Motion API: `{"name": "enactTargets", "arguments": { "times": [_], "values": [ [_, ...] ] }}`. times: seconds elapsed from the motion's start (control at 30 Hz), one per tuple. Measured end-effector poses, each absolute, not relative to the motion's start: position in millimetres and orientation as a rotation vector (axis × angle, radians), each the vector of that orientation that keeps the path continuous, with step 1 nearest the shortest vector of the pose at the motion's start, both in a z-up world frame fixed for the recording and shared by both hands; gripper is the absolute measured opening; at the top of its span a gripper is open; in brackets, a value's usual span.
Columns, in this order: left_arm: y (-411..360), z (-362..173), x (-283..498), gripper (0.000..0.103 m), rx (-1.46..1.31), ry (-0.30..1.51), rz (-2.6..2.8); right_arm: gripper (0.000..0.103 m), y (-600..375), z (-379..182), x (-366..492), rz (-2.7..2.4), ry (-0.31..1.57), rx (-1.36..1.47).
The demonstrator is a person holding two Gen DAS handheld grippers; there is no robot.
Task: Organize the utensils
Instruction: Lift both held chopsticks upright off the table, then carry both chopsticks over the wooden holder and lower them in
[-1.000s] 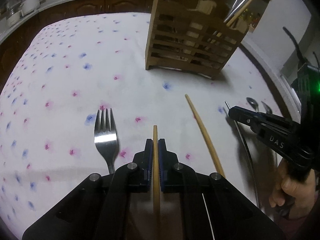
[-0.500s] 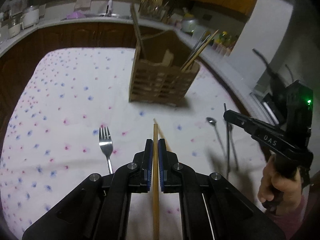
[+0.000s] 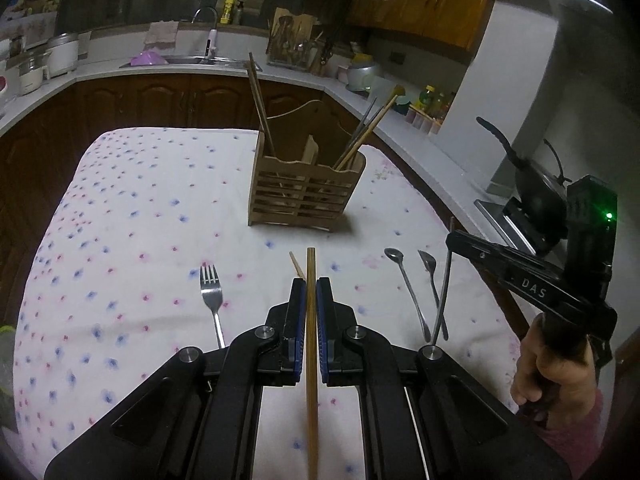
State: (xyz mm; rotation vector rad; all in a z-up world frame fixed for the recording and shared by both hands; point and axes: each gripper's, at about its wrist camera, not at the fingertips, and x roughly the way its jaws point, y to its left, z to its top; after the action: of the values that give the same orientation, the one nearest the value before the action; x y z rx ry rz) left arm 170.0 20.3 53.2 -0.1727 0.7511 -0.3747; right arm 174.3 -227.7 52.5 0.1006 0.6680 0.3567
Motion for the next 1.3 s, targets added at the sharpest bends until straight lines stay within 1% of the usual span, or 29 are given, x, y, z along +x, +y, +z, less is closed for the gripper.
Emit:
{"name": "enactTargets", "arguments": {
  "times": [0.7, 1.1, 1.3],
  "values": [
    [29.7, 83.4, 151.4, 0.004, -0.185, 0.654, -0.370, 0.004, -240.8, 80.1, 156.6, 0.338, 0.574, 0.110],
    [35.8, 92.2, 166.5, 0.004, -0.202, 0.618, -0.353, 0.004, -245.6, 93.9, 167.5, 0.319, 0.530, 0.117],
    [40.6, 105.9, 181.9, 0.004, -0.216, 0.579, -0.341, 0.004, -247.9, 103.9, 181.4, 0.309, 0.501, 0.132]
  ]
}}
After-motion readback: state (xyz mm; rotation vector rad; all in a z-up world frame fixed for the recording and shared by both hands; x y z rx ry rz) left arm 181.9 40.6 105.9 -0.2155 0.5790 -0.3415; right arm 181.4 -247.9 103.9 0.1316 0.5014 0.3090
